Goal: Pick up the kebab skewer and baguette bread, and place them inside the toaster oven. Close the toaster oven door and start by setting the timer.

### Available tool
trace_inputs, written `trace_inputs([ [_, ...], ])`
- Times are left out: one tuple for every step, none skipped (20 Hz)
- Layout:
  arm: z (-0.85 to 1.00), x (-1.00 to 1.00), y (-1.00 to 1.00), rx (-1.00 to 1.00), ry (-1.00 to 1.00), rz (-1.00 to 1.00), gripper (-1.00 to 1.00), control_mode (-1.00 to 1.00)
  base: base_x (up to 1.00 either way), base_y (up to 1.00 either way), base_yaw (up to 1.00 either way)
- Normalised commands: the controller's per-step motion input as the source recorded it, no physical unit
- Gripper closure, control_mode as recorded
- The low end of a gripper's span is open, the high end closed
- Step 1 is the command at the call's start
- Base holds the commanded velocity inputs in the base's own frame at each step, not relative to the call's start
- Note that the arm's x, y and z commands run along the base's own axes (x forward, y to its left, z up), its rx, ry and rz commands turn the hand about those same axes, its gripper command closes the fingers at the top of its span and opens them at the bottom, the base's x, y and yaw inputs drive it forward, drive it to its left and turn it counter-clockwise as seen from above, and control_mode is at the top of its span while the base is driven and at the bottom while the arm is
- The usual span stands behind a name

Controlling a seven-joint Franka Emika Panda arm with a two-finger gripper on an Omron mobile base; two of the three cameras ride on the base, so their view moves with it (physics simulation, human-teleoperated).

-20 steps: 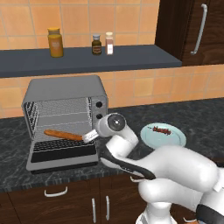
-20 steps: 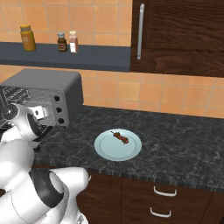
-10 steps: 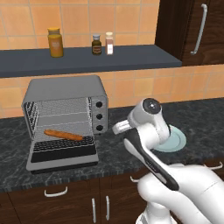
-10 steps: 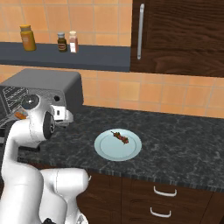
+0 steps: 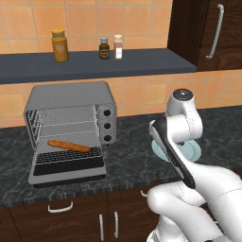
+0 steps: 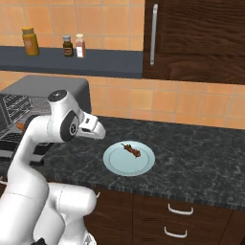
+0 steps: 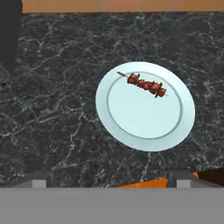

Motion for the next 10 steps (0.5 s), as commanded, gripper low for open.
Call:
trace_inputs([
  [-0.46,0.0,-1.0,0.0,0.0,0.0,-1.0,-1.0,0.0,0.0,0.0],
  [-0.48,0.0,-0.96,0.0,0.0,0.04,-1.0,-1.0,0.0,0.0,0.0],
  [-0.32,0.0,-1.0,0.0,0.0,0.16,-1.0,-1.0,0.0,0.0,0.0],
  [-0.35,-0.05,-1.0,0.0,0.0,0.25,-1.0,-1.0,0.0,0.0,0.0],
  [-0.47,-0.1,-0.97,0.0,0.0,0.31,-1.0,-1.0,0.0,0.0,0.0],
  [-0.44,-0.14,-0.93,0.0,0.0,0.39,-1.0,-1.0,0.0,0.0,0.0],
  [-0.39,0.0,-0.84,0.0,0.0,0.43,-1.0,-1.0,0.0,0.0,0.0],
  [-0.34,0.26,-0.5,0.0,0.09,0.45,-1.0,-1.0,0.0,0.0,0.0],
  [-0.19,0.63,-0.46,0.0,0.17,0.44,-1.0,-1.0,0.0,0.0,0.0],
  [-0.11,0.59,-0.41,0.0,0.18,0.42,-1.0,-1.0,0.0,0.0,0.0],
])
